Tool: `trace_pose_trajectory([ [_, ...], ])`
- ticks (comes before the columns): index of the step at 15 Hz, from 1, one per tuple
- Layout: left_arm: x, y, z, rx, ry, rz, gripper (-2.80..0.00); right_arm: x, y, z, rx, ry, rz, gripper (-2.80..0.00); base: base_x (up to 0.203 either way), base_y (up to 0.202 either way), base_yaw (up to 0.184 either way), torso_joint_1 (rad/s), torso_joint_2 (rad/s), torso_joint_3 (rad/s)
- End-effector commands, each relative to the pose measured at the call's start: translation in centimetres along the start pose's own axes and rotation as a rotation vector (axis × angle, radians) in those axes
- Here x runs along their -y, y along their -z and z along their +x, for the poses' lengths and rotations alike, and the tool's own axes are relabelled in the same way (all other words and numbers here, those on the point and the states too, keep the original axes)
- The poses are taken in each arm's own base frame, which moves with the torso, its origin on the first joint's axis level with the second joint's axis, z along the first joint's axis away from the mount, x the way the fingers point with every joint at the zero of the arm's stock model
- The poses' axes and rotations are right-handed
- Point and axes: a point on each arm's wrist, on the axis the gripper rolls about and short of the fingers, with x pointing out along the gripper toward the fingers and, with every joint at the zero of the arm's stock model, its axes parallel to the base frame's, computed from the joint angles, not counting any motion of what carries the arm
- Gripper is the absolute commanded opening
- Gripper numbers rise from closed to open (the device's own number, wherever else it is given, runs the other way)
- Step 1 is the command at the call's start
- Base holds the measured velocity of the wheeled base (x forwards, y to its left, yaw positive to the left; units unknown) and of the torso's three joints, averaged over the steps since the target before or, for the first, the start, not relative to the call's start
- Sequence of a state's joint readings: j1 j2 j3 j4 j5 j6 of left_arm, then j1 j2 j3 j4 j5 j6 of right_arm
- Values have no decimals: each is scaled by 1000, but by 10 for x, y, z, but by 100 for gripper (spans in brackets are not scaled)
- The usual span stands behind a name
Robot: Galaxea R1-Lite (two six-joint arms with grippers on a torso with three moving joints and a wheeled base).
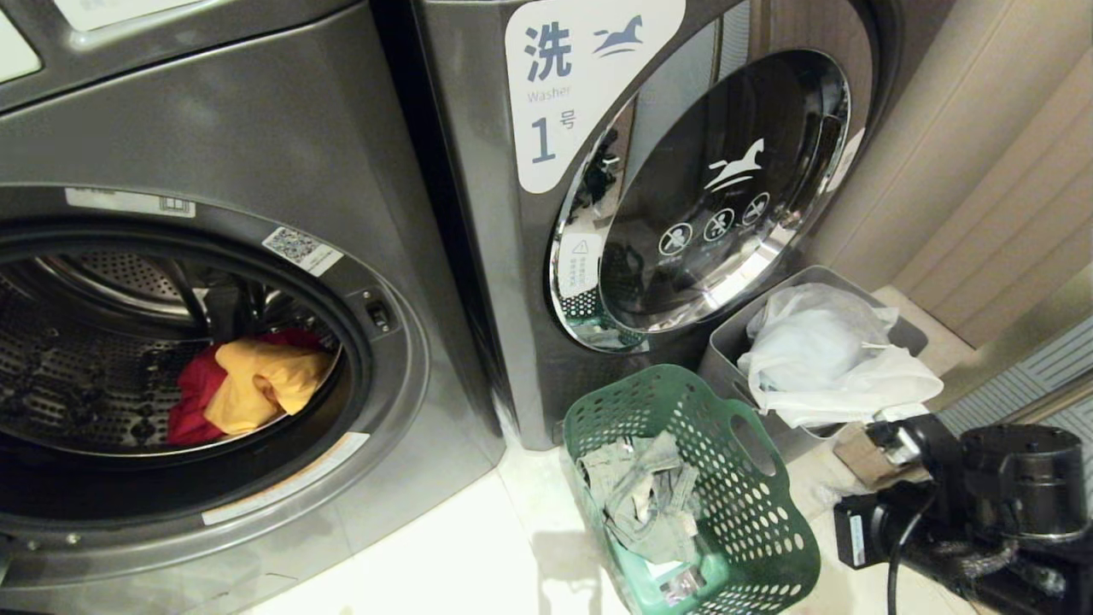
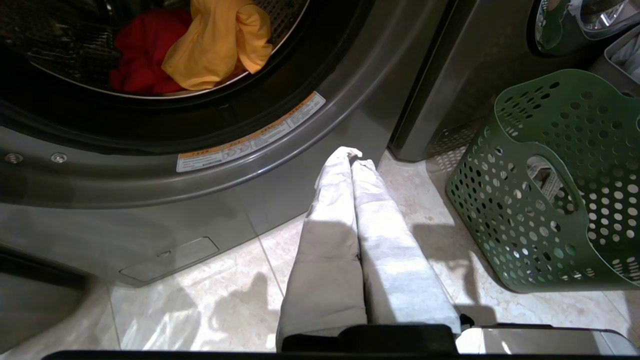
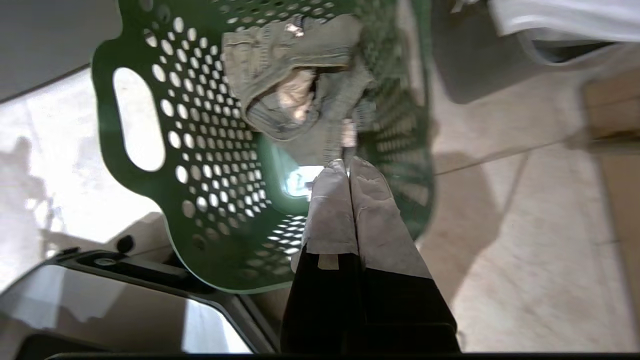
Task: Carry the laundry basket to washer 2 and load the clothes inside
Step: Place the clothes into the washing machine
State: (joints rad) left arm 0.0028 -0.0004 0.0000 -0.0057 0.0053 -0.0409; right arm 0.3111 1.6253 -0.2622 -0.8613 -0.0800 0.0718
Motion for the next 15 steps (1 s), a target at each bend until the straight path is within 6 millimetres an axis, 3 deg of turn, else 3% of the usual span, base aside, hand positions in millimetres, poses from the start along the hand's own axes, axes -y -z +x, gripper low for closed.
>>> trace_pose_trajectory([
  [1, 0, 0, 0, 0, -1, -1, -280, -2, 11, 34, -96, -1, 16, -280, 0, 0, 0, 0, 0, 0],
  [5, 0, 0, 0, 0, -1, -1, -280, 3, 16, 82, -149, 27, 98, -280, 0, 0, 0, 0, 0, 0],
  [12, 0, 0, 0, 0, -1, -1, -280, 5, -8, 140, -72, 31, 105, -280, 0, 0, 0, 0, 0, 0],
  [15, 0, 0, 0, 0, -1, -1, -280, -2, -9, 145, -90, 66, 38, -280, 0, 0, 0, 0, 0, 0],
])
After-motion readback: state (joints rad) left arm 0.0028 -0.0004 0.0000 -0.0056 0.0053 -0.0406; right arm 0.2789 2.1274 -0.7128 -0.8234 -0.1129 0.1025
